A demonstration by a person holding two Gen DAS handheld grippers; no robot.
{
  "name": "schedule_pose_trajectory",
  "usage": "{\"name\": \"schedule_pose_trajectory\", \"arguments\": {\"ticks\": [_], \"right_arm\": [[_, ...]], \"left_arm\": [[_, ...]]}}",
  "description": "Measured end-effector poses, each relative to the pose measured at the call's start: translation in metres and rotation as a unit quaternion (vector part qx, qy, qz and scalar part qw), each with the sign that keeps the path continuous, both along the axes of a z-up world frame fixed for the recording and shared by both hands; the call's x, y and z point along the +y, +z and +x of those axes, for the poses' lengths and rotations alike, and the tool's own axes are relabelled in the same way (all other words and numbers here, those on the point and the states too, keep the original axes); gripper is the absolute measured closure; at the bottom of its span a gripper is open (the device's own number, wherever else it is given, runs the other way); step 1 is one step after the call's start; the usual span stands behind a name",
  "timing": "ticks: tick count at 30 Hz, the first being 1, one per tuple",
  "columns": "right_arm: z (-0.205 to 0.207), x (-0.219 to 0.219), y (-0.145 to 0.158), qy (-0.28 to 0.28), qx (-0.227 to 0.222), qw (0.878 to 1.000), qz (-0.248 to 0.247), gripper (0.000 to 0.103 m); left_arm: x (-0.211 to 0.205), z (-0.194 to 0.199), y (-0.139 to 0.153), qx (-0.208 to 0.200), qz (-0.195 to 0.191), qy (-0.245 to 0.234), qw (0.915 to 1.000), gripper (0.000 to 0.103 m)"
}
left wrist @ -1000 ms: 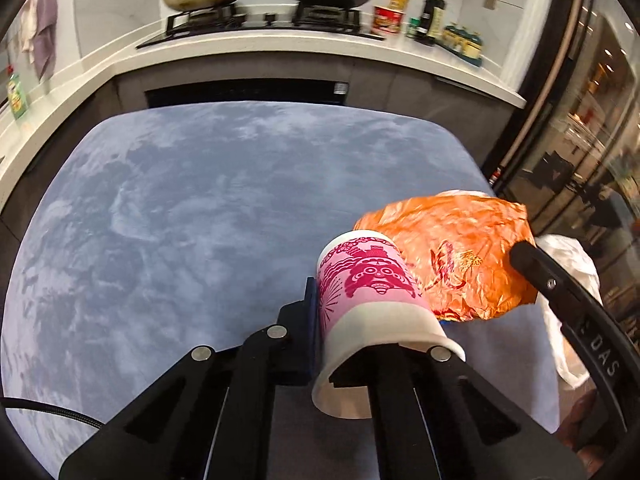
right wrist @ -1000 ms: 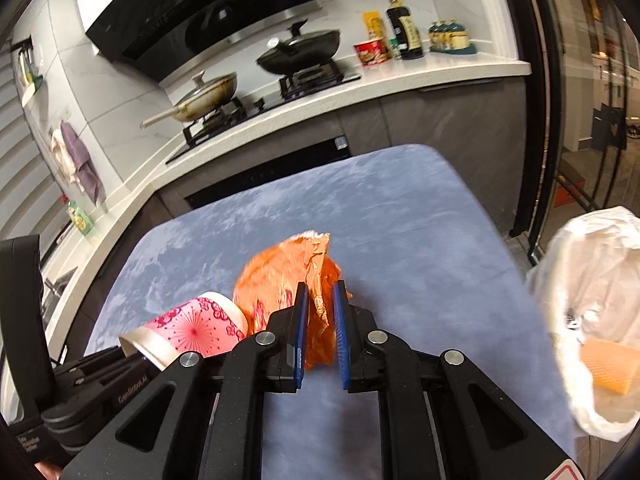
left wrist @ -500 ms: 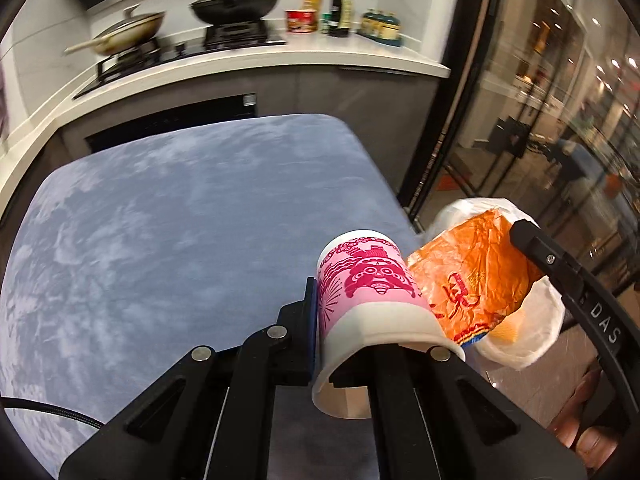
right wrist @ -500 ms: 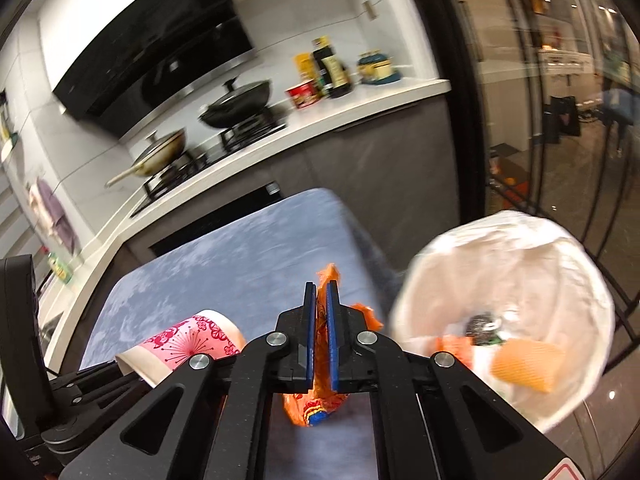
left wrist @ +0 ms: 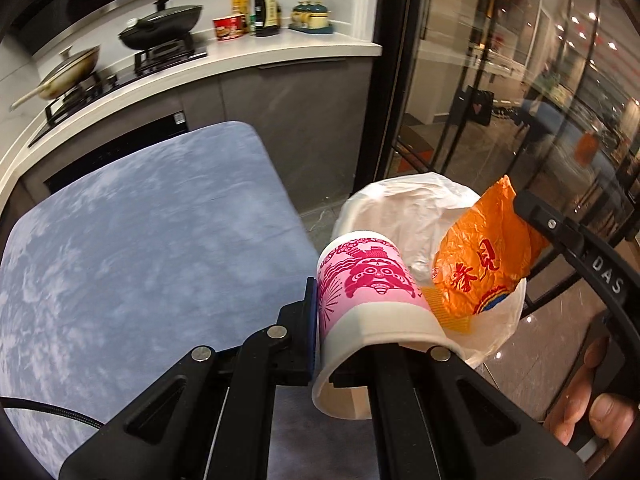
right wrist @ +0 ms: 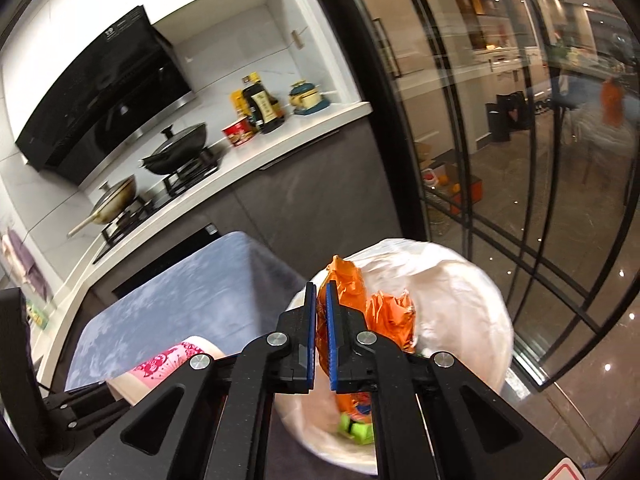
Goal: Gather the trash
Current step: 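Carry the paper cup to the bin with the left tool while the right tool carries the orange bag, then open both tools over the bin, dropping the cup and orange bag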
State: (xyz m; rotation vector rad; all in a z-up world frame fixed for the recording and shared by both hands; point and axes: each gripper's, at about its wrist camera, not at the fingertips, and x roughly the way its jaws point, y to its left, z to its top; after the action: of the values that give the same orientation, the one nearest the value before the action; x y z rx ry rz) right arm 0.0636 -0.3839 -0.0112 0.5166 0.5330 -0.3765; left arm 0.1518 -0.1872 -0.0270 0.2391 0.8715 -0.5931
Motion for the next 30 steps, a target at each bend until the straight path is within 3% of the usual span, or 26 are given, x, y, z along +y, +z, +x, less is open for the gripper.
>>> {"name": "schedule_pose_trajectory", "arguments": {"ticks": [16, 30], "right_arm": [[0.009, -0.027, -0.015, -0.011, 0.014, 1.000, 0.008, 0.095], [-0.010, -0.041, -0.024, -0.037, 0.019, 0.999, 0.024, 0.092]], "left_arm": [[-0.031, 0.002, -0.011, 0.005, 0.020, -0.010, 0.9997, 0.099], [-0.056, 0.000, -0.017, 0.009, 0.028, -0.023, 0.9993, 0.098]]}}
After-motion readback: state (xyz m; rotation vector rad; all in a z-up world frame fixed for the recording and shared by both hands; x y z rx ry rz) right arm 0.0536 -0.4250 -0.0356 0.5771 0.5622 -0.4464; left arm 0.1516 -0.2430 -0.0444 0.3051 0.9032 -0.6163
